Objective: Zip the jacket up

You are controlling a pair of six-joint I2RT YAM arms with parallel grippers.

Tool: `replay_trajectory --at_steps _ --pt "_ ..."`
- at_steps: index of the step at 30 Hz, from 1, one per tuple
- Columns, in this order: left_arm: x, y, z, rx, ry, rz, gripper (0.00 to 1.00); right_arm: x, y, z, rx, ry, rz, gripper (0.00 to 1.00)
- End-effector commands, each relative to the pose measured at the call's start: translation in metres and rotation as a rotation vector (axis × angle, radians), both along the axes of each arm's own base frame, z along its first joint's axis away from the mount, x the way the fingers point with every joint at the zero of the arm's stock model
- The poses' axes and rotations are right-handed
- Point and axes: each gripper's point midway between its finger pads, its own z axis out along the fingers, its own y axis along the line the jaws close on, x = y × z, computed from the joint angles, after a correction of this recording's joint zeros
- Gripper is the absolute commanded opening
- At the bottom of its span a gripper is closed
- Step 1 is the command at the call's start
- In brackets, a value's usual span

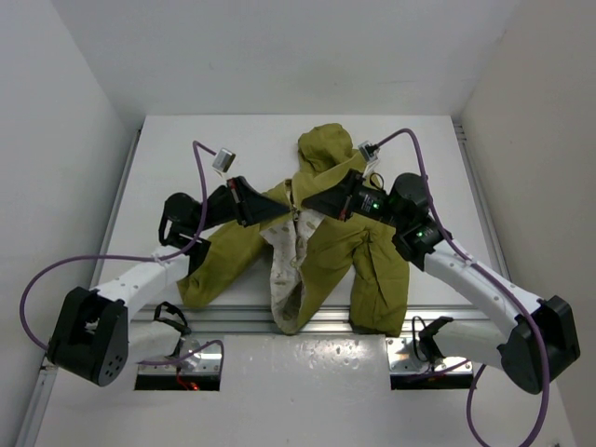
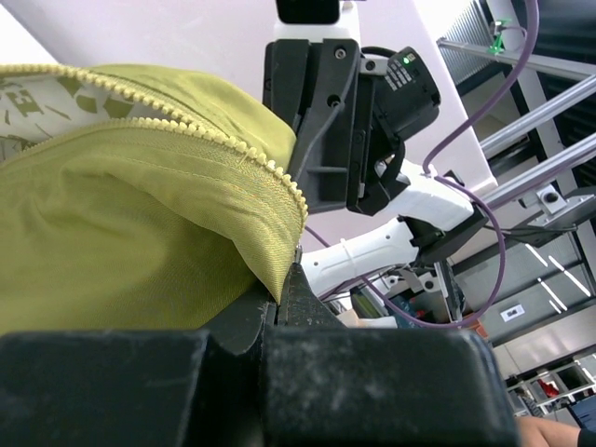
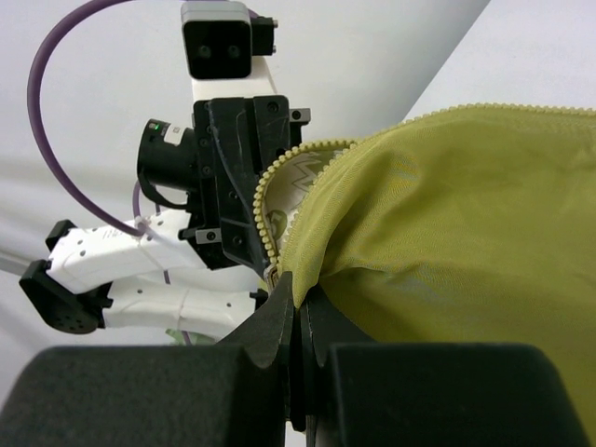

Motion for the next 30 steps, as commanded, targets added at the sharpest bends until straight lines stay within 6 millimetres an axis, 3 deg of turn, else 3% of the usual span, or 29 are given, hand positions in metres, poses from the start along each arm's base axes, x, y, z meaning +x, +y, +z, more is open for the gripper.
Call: replay_trajectory --at_steps 1,5,17,30 --pt "0.003 0.0 0.026 -0.044 -0.087 0.018 0.0 -0.009 0.005 0.029 0.044 -0.129 0.037 0.0" --pt "0.004 0.001 0.033 -0.059 -0.098 0.024 0.0 -0.014 0.005 0.02 0.031 -0.129 0.05 0.0" --pt "0.031 0.022 0.041 -0.047 -0.132 0.122 0.0 -0.024 0.003 0.016 0.033 -0.154 0.082 0.0" --pt "0.02 0.012 0.034 0.008 -0.171 0.051 0.0 -0.04 0.007 0.012 0.025 -0.216 0.178 0.0"
